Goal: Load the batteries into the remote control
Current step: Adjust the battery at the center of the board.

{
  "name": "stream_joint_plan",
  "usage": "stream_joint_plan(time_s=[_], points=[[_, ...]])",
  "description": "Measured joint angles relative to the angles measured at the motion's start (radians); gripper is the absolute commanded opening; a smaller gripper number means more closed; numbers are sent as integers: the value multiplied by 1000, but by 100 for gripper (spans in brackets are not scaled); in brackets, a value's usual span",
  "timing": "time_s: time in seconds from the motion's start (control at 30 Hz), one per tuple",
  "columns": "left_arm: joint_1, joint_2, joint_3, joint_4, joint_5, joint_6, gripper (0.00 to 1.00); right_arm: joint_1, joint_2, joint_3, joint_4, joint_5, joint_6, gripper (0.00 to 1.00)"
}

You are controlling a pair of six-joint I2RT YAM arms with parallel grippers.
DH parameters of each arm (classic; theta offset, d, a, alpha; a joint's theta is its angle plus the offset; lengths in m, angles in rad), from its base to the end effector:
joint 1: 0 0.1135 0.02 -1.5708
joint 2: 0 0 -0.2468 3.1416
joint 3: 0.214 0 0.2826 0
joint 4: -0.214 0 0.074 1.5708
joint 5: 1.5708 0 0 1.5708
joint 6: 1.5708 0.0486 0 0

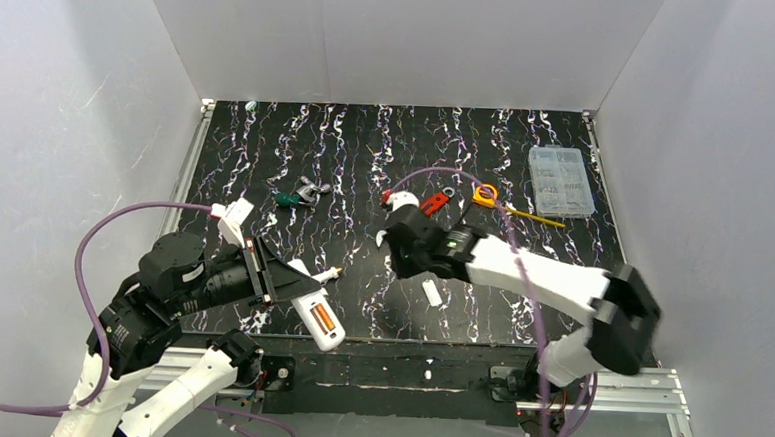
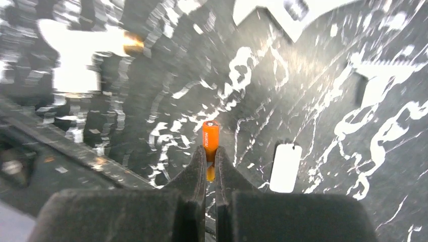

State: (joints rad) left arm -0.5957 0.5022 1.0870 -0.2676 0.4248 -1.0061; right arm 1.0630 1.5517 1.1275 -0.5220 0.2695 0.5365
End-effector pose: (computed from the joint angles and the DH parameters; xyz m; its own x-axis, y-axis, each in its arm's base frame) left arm 0.0825 -0.0801 0.4717 -0.5675 -0.5452 -0.6171 0.6652 0.1382 -0.7338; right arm 0.1875 0.3103 0.2033 -0.7308 -0.3001 -0.6130 -0.4572 0.8821 0.1133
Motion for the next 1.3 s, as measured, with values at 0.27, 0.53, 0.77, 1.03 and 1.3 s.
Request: stream_joint_plan(time_s=[0.27, 0.53, 0.77, 1.03, 1.3], points=[[0, 15, 0, 1, -10, 6, 1, 0, -541, -229, 333, -146, -227, 1], [0, 23, -2, 16, -16, 9, 1, 0, -767, -423, 583, -482, -452, 1], [0, 34, -2, 35, -15, 13, 1, 1, -822, -425, 674, -783, -707, 1], [0, -11, -64, 133, -14, 39, 0, 3, -845, -436, 682, -981, -935, 1], [0, -106, -109, 259, 3, 90, 0, 4, -845, -444, 701, -1006, -952, 1]])
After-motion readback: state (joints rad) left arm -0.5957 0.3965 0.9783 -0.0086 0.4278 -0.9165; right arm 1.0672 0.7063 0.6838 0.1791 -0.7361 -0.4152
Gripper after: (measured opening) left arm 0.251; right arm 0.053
